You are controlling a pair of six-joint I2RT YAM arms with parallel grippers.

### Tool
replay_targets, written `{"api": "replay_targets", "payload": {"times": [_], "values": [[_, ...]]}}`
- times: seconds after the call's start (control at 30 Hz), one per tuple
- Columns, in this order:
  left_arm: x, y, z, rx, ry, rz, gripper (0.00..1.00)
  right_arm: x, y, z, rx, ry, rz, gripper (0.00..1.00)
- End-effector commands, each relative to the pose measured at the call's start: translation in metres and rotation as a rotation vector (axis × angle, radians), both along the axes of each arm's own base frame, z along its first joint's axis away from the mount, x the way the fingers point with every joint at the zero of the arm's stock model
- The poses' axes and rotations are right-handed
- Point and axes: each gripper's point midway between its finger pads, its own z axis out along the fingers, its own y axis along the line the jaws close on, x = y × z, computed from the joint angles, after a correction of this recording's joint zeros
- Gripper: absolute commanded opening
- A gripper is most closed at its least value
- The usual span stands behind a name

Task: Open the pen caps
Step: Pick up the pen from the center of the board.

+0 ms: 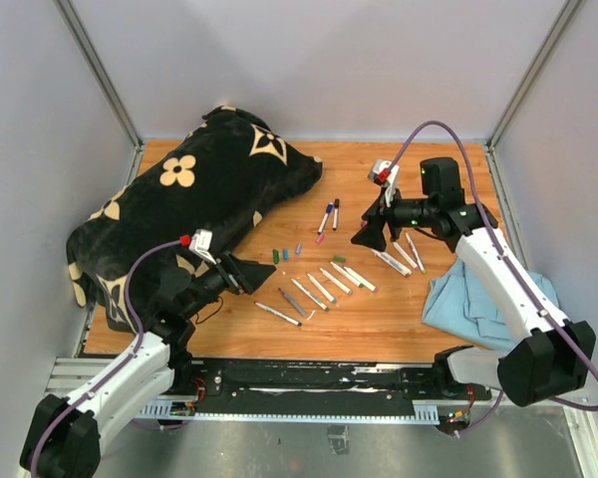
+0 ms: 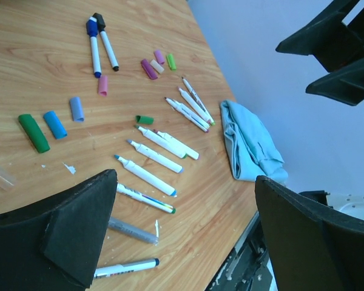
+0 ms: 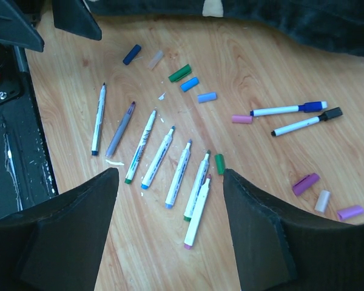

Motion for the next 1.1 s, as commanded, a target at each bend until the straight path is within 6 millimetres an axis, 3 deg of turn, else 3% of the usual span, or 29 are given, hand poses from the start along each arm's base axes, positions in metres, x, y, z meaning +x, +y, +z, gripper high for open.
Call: {"api": "replay_targets", "payload": {"times": [0.0,0.1,0.2,0.47,1.07], "values": [[-0.005,-0.005,0.01,-0.003,-0.067,-0.046,0.99,0.007,-0.008,0.033,0.03,-0.102,-0.027,0.72],[-0.006,-0.006,0.012,-0.001,-0.081,-0.052,0.99,0.017,-0.013,0.048,0.011,-0.177,-0.06,0.8],[-0.006,-0.006,0.015,0.003,-0.092,-0.056,0.99,0.026,-0.015,0.059,0.008,-0.222,-0.084,1.0],[-0.01,-0.007,0.015,0.022,-0.104,-0.077,0.99,0.049,-0.013,0.061,0.028,-0.154,-0.122,0.98],[-0.01,-0.005,0.012,0.054,-0.116,-0.073,0.99,0.089,-0.009,0.02,-0.01,-0.149,-0.126,0.98]]}}
